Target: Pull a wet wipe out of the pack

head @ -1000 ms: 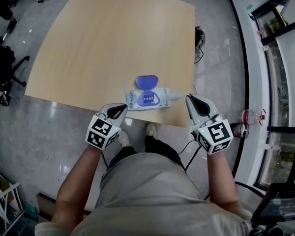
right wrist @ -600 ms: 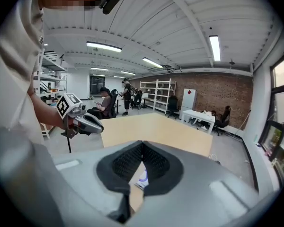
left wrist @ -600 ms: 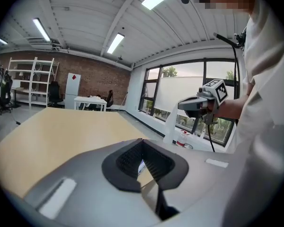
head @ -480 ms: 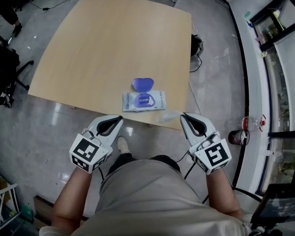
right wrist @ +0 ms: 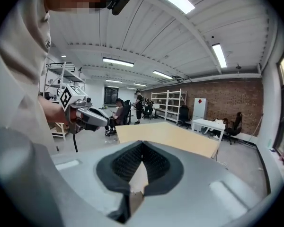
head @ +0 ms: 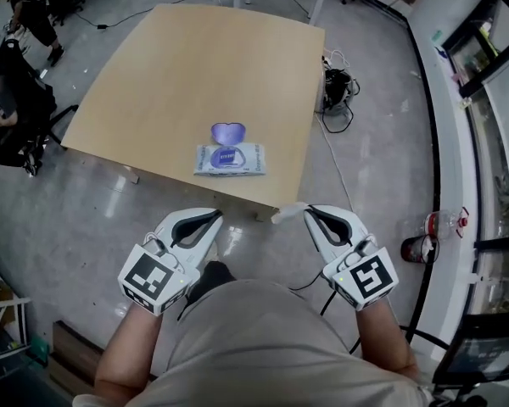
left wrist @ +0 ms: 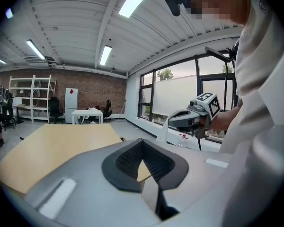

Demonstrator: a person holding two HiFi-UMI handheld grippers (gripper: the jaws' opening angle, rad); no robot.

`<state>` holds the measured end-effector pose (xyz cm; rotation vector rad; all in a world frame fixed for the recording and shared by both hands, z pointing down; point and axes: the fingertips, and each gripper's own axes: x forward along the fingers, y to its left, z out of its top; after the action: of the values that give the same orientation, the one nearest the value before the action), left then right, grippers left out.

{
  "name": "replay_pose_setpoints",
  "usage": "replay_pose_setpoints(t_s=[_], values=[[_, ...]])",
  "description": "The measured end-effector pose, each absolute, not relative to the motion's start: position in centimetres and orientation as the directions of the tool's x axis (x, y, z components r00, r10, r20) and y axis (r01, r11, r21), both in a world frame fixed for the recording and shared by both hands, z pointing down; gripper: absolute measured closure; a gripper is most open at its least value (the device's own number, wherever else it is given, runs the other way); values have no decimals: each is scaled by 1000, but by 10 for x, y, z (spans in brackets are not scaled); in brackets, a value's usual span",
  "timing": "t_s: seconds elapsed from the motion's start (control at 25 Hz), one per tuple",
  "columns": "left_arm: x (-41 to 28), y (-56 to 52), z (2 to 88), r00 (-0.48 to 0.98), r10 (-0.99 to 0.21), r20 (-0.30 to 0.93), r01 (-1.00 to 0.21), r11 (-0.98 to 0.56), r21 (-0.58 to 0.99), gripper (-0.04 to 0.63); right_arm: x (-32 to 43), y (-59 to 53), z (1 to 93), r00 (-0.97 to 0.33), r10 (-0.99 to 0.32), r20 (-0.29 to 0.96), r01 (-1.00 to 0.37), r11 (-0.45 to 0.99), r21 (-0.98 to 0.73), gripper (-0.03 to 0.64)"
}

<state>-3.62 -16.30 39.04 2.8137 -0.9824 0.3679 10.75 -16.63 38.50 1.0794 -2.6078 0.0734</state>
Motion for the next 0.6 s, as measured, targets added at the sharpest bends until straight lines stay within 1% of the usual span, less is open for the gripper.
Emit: replay_pose_setpoints(t_s=[0.2, 0.36, 0.48, 0.6], values=[[5, -89, 383, 712, -641, 287, -679, -732, 52, 589, 139, -106, 387, -727, -624, 286, -643, 765, 34, 614], [33, -39, 388, 683, -661, 310, -709, -702, 66, 589, 162, -69, 397, -760, -581, 292, -604, 797, 11, 614], [39, -10, 386, 663, -662, 350, -720, -691, 59, 589, 165, -44, 394, -776, -566, 279, -587, 809, 9, 614], [40, 10, 377, 674, -658, 336, -712, -700, 57, 589, 163, -23, 387, -782, -564, 266, -582, 813, 11, 614]])
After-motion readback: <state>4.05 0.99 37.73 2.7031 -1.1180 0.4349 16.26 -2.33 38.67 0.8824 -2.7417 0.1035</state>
